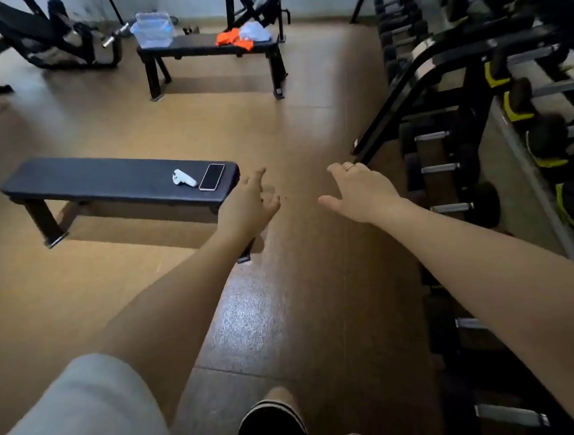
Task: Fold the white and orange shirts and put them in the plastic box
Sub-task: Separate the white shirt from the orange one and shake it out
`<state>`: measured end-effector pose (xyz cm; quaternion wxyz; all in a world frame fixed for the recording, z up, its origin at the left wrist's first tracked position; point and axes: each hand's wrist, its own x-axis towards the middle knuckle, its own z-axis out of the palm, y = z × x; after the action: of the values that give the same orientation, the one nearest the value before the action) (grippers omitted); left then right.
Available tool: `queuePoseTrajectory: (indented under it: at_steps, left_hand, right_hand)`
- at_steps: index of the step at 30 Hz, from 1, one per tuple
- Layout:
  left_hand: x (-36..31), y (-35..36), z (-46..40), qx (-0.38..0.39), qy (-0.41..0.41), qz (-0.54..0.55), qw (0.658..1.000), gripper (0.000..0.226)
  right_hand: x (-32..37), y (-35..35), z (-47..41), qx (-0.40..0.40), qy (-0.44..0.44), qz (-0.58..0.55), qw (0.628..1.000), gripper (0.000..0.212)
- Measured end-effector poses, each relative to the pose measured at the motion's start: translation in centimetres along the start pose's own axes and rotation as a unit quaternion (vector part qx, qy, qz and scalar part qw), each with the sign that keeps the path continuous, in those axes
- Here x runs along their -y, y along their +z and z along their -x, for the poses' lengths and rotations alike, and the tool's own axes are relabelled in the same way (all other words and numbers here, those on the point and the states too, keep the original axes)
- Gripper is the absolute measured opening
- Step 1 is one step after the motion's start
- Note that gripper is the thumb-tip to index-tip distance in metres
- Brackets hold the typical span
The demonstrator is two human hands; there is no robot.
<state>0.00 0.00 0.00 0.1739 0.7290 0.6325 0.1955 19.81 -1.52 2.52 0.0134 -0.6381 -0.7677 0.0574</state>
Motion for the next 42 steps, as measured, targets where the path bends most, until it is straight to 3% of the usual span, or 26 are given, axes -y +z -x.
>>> queuePoseTrajectory:
  at_steps: [6,14,21,36,42]
  left_hand:
    - [0.3,-0.4,-7.2,-0.026,0.034,-0.007,0.999,0.054]
    - [2.2,-1.8,-26.0,-0.046,0.060,0.001,0.997,0.046]
    - [2.7,-4.0,-45.0,-0.044,0.041,-0.014,0.998,0.045]
    - [0.9,3.2,-80.8,-0.031,-0.040,0.002,0.999,0.046]
    - [1.7,3.1,-93.2,-0.039,-0.074,-0.009,0.996,0.043]
  right_hand:
    - [-1.0,0.0,-7.3,-0.014,0.005,-0.043,0.999,0.051]
    - [-4.6,-2.2,-25.6,-0.050,-0.008,-0.042,0.998,0.046]
    - [-7.6,-6.7,-43.9,-0.032,-0.014,-0.078,0.996,0.046]
    - [-25.2,-7.7,-80.7,0.033,-0.057,-0.059,0.996,0.041]
    - [-28.3,-8.6,-95.0,0.087,-0.082,-0.056,0.991,0.047]
